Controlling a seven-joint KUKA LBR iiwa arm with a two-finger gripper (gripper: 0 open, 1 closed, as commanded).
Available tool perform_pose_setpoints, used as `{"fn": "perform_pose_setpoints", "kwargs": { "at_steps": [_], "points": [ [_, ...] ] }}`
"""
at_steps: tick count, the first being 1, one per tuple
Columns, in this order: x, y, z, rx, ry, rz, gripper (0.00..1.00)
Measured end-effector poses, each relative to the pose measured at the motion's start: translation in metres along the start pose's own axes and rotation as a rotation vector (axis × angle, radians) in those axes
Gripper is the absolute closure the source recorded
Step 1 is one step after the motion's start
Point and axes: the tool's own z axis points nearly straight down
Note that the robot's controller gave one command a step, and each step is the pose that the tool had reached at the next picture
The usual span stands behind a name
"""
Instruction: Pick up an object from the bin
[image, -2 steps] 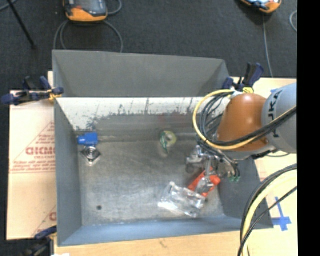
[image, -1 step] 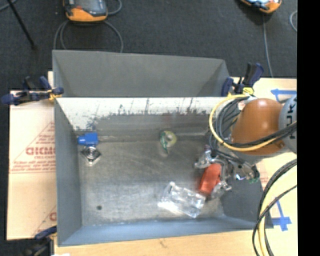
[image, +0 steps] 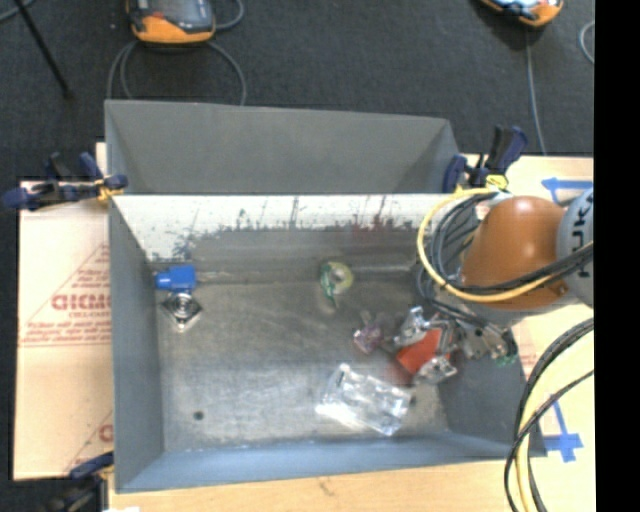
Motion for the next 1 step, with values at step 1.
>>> {"fn": "perform_pose_setpoints", "kwargs": {
  "at_steps": [1],
  "points": [
    [0.0329, 0.0059, -0.1206, 0.006, -0.002, 0.043, 1.00]
  ]
}}
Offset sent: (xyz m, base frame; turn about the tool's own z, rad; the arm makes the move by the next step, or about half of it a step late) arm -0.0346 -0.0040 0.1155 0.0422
